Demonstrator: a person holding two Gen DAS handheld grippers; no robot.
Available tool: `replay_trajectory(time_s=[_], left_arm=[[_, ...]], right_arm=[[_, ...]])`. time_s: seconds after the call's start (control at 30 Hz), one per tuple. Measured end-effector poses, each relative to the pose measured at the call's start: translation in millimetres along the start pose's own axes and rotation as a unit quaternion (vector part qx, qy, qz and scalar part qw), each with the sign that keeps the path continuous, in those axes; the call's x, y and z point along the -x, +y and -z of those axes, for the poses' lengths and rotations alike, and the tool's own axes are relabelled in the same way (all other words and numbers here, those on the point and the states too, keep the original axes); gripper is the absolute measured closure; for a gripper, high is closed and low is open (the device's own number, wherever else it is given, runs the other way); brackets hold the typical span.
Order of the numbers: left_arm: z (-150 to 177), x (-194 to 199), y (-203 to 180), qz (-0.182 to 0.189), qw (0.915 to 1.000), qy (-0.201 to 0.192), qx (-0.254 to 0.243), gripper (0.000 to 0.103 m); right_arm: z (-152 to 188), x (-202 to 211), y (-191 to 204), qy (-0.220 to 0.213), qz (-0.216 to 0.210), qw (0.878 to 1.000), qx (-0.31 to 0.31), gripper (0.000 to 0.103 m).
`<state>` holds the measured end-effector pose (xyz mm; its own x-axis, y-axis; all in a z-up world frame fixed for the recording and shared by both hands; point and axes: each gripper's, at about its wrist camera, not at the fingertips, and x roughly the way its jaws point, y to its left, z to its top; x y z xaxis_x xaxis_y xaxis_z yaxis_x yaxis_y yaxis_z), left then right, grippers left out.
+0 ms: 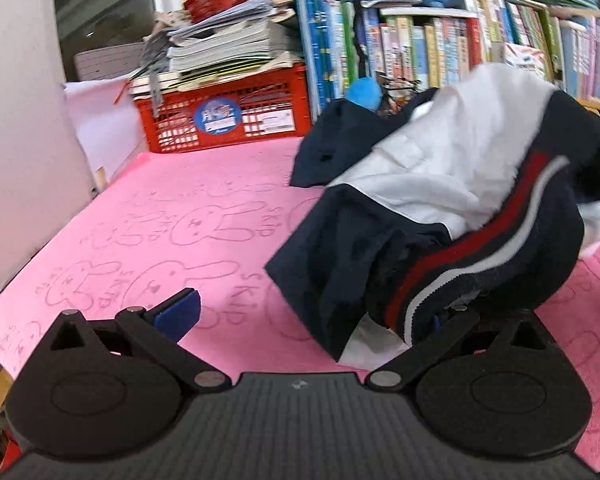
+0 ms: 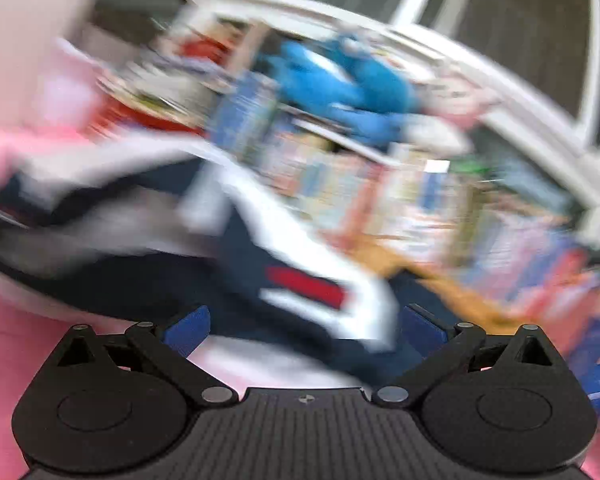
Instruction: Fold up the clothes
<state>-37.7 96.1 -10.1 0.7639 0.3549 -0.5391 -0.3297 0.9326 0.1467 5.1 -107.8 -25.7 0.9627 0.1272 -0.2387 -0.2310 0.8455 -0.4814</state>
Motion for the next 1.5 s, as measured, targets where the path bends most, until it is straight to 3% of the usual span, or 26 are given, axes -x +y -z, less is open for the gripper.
replay_trajectory(time_s=[0.13,0.2,0.4,0.53,0.9,1.3,1.5], left_arm=[[0,3,7,-0.003,0.9999,-0.003,0.01,0.0],[0,4,10,-0.004,0.9998,-0.004,0.017,0.0],[0,4,22,-0.006,0.9992,-0.006,0.038,0.0],[-1,6,27,0.01,0.9989,-0.011,0.044,0.0],[-11,37,43,0.03,0.9974,-0.052,0.039,0.0],[2,129,90,0.064,0.9915,-0.108,0.033,0.0],[18,161,100,0.067,0.9901,-0.123,-0.009,0.0]], right_arm=[[-3,-35,10,0.034,0.032,0.999,0.023,0.0],[-4,-49,11,0.041,0.072,0.996,0.018,0.0],[-10,-57,-28,0.035,0.148,0.981,-0.12,0.0],[-5,-46,-57,0.021,0.166,0.974,-0.15,0.0],[0,53,-83,0.018,0.171,0.981,-0.089,0.0],[-10,214,-82,-0.024,0.169,0.985,-0.037,0.0],[-1,278,-69,-0.029,0.16,0.987,0.0,0.0]])
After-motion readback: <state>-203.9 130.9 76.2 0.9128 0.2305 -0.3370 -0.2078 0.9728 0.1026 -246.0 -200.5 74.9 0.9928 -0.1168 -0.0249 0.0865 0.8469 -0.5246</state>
